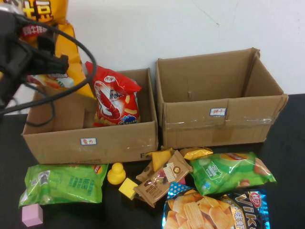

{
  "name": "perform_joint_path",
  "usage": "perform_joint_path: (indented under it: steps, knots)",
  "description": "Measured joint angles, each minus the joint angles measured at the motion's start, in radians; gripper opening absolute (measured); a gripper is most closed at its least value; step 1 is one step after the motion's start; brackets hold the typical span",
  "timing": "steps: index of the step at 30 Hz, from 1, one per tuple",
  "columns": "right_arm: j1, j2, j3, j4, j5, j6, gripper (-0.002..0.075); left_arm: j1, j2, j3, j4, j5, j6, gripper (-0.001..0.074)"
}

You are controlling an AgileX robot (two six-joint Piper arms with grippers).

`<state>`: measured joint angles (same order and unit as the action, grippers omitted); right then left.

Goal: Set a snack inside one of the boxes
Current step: Place the potato chip in the potato chip box

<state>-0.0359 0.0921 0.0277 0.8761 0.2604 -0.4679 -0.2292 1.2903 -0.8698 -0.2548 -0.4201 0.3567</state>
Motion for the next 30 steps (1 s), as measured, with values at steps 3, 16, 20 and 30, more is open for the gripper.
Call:
perform_joint_path:
  steps: [3, 16, 20, 30]
  knots:
    - [0.000, 0.000, 0.000, 0.000, 0.000, 0.000, -0.0001, 0.012, 0.139, 0.000, -0.006, -0.140, -0.040, 0.0463]
    - [0.000, 0.000, 0.000, 0.005, 0.004, 0.000, -0.0001, 0.014, 0.677, -0.146, -0.041, -0.336, -0.178, 0.0463]
    - [0.000, 0.000, 0.000, 0.021, 0.005, -0.002, -0.0001, 0.014, 0.665, -0.147, -0.121, -0.291, -0.107, 0.0463]
    - [0.000, 0.002, -0.015, 0.048, 0.025, -0.077, -0.0001, 0.014, 0.249, -0.149, -0.143, 0.128, 0.046, 0.0463]
